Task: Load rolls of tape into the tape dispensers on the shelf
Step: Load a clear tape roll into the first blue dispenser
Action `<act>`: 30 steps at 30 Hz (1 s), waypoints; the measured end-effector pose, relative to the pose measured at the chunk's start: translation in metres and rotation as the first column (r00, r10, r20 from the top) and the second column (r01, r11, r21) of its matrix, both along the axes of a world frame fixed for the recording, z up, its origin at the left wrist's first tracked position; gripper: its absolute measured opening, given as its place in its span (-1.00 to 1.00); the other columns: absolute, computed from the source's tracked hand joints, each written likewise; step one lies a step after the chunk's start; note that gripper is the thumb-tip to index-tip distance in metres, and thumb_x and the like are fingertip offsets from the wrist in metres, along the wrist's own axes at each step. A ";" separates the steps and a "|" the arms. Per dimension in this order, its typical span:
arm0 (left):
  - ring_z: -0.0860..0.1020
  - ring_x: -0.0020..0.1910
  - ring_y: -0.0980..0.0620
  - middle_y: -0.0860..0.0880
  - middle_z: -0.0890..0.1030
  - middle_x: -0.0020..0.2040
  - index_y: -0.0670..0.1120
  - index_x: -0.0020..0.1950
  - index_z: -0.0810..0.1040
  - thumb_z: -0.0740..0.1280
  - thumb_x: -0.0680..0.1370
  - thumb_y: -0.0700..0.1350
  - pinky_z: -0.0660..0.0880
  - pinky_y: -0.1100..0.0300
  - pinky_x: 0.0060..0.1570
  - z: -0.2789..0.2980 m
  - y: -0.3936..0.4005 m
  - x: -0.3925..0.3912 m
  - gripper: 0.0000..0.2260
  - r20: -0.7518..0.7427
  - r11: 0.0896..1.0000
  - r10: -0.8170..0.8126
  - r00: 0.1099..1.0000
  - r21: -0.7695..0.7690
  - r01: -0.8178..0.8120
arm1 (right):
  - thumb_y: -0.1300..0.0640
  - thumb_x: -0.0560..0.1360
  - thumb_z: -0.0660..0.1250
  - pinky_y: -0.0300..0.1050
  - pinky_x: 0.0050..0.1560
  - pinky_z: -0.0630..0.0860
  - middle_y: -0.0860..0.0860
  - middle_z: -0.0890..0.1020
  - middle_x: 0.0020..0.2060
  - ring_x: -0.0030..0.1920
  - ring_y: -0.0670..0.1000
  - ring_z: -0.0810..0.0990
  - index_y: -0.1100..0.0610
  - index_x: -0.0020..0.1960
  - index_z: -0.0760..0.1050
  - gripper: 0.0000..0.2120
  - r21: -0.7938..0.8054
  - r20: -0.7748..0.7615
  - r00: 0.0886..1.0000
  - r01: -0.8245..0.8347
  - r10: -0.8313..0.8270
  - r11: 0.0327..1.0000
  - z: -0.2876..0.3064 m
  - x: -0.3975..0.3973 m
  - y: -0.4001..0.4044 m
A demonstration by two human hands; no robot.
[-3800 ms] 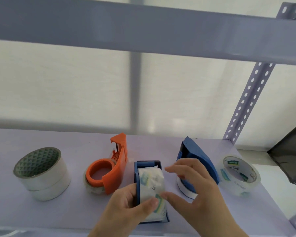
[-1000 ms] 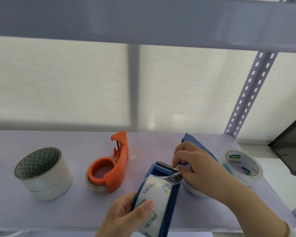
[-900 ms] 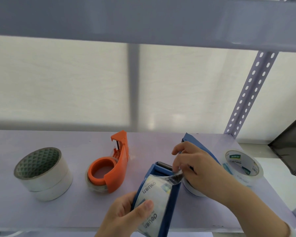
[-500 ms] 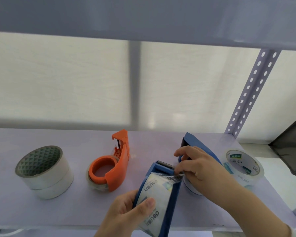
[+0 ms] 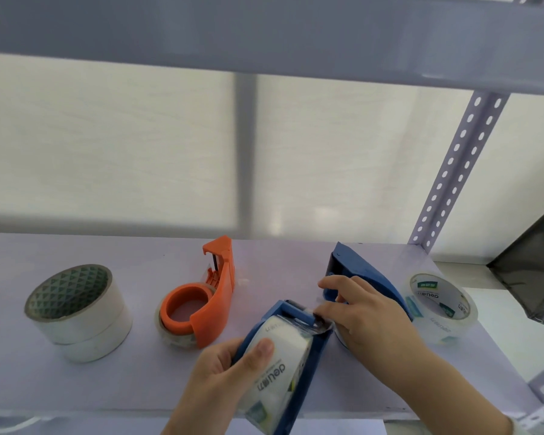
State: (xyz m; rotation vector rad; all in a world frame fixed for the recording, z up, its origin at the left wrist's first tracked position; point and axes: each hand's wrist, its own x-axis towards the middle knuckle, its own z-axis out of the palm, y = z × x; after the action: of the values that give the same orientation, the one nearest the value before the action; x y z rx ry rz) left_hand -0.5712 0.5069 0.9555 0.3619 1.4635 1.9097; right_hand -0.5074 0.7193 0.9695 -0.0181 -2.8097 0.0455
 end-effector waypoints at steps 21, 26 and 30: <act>0.63 -0.28 -0.01 -0.09 0.65 -0.33 -0.16 -0.16 0.70 0.48 0.16 0.05 0.54 0.19 -0.33 -0.001 -0.010 -0.001 -0.63 -0.009 0.978 -0.202 0.979 -0.056 0.201 | 0.32 0.52 0.20 -0.03 -0.16 0.57 -0.10 0.61 -0.11 -0.20 0.00 0.60 0.00 -0.15 0.66 -0.67 -0.456 0.008 0.980 0.179 -0.197 0.872 0.004 -0.029 -0.005; 0.42 -0.09 -0.16 -0.23 0.45 -0.10 -0.36 0.02 0.52 0.56 0.22 0.13 0.26 -0.02 -0.08 0.001 -0.015 0.002 -0.35 0.029 0.987 -0.156 0.987 -0.034 0.156 | 0.37 0.51 0.17 -0.11 -0.20 0.54 -0.08 0.59 -0.15 -0.23 0.01 0.58 0.03 -0.16 0.65 -0.64 -0.509 -0.031 0.967 0.201 -0.252 0.837 0.006 -0.032 -0.009; 0.48 -0.06 -0.20 -0.28 0.49 -0.08 -0.29 -0.01 0.58 0.59 0.17 0.10 0.31 -0.06 -0.02 -0.002 -0.021 0.002 -0.41 0.014 0.987 -0.160 0.987 -0.018 0.160 | 0.45 0.46 0.17 -0.03 -0.19 0.57 -0.07 0.56 -0.27 -0.28 0.05 0.58 0.08 -0.20 0.65 -0.63 -0.583 -0.116 0.948 0.177 -0.297 0.793 0.006 -0.033 -0.006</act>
State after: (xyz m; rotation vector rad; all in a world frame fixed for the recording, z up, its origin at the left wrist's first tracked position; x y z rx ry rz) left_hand -0.5690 0.4858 0.9535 0.4444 1.4000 1.7668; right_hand -0.5399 0.7136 0.9759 -0.4817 -2.4603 0.7791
